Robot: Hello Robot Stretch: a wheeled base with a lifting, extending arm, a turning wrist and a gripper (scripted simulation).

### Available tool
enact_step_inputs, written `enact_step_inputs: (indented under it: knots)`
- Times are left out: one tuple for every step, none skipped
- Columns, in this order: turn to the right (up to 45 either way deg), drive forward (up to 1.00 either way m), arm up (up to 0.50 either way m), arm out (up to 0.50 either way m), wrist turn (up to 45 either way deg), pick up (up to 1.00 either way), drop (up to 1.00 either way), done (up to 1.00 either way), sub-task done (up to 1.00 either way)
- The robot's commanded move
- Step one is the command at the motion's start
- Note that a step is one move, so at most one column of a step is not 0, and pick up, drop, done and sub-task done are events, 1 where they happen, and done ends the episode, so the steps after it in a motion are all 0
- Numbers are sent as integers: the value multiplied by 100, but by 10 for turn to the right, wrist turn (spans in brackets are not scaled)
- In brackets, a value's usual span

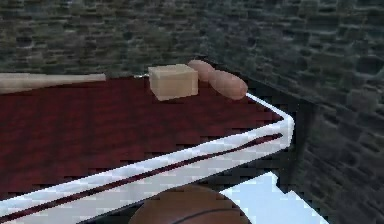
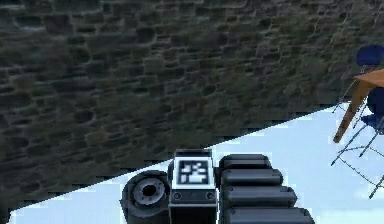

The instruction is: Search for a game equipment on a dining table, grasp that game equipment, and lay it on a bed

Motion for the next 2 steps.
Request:
enact_step_inputs:
  knots:
    - [0, 30, 0, 0, 0, 0, 0, 0, 0]
    - [-420, 0, 0, 0, 0, 0, 0, 0, 0]
